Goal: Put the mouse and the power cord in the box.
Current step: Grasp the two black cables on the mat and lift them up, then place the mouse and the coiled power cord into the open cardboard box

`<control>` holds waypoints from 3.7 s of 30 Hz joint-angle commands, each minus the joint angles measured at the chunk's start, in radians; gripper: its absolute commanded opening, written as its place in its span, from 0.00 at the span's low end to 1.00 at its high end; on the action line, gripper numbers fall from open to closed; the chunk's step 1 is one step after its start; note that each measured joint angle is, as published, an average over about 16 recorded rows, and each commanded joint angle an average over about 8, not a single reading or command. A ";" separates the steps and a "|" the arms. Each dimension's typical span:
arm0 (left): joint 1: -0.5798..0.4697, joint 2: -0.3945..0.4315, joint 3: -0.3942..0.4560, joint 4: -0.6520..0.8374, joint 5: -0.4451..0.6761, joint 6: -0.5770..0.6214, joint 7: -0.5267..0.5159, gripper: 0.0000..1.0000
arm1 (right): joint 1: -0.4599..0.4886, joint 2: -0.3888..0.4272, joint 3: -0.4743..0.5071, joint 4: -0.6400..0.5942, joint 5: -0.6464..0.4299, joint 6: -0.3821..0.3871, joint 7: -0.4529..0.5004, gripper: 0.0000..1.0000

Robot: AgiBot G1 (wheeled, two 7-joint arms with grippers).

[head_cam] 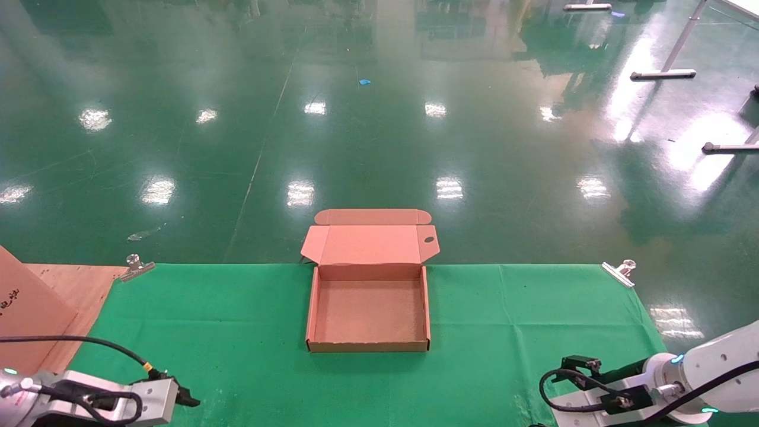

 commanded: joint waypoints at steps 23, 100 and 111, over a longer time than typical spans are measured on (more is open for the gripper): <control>-0.015 0.058 0.017 0.276 0.034 -0.114 0.153 1.00 | 0.011 -0.034 0.007 -0.210 0.040 0.040 -0.138 1.00; -0.152 0.053 0.022 0.324 0.043 -0.014 0.275 0.00 | 0.137 -0.036 0.070 -0.359 0.172 -0.066 -0.277 0.00; -0.339 0.068 0.016 0.202 0.035 0.101 0.211 0.00 | 0.271 0.002 0.137 -0.107 0.272 -0.196 -0.118 0.00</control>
